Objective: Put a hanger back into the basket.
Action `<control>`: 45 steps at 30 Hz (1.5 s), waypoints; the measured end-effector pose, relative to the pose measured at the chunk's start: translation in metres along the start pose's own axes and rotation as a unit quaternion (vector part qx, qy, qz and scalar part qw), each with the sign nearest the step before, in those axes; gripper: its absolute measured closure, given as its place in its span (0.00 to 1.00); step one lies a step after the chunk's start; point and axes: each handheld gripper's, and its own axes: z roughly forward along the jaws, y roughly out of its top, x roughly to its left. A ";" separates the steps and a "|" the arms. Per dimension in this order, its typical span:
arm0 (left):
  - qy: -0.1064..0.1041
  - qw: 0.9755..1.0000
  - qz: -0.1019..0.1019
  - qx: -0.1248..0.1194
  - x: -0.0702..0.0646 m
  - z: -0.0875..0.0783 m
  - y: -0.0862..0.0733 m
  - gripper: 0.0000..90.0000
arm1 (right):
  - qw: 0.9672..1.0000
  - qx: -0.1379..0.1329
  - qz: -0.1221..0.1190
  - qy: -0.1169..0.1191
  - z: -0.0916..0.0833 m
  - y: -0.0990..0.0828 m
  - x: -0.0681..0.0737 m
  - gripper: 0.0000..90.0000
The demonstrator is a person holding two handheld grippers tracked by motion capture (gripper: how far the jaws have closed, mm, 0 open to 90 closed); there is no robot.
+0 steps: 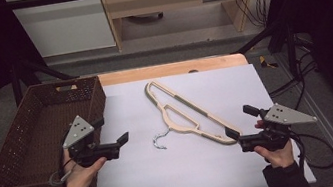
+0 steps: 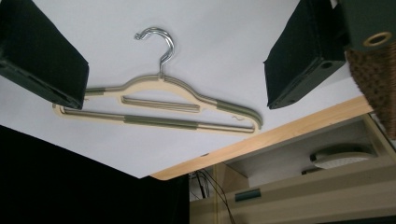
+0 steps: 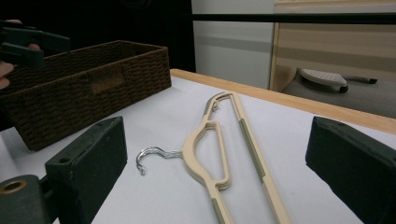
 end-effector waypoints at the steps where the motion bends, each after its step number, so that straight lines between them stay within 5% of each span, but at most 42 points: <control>1: -0.003 1.000 -0.001 0.003 -0.001 0.005 0.000 0.07 | 1.000 0.000 -0.001 -0.001 0.000 0.000 0.000 0.06; 20: -0.051 0.996 0.003 0.077 -0.020 0.085 -0.010 0.10 | 1.000 0.024 -0.008 0.004 0.013 -0.008 0.001 0.08; 38: -0.062 0.993 0.000 0.104 -0.027 0.132 -0.025 0.22 | 1.000 0.029 -0.007 0.005 0.019 -0.012 0.000 0.08; 45: -0.065 0.989 0.013 0.134 -0.030 0.154 -0.034 0.30 | 1.000 0.030 -0.005 0.004 0.020 -0.013 -0.001 0.08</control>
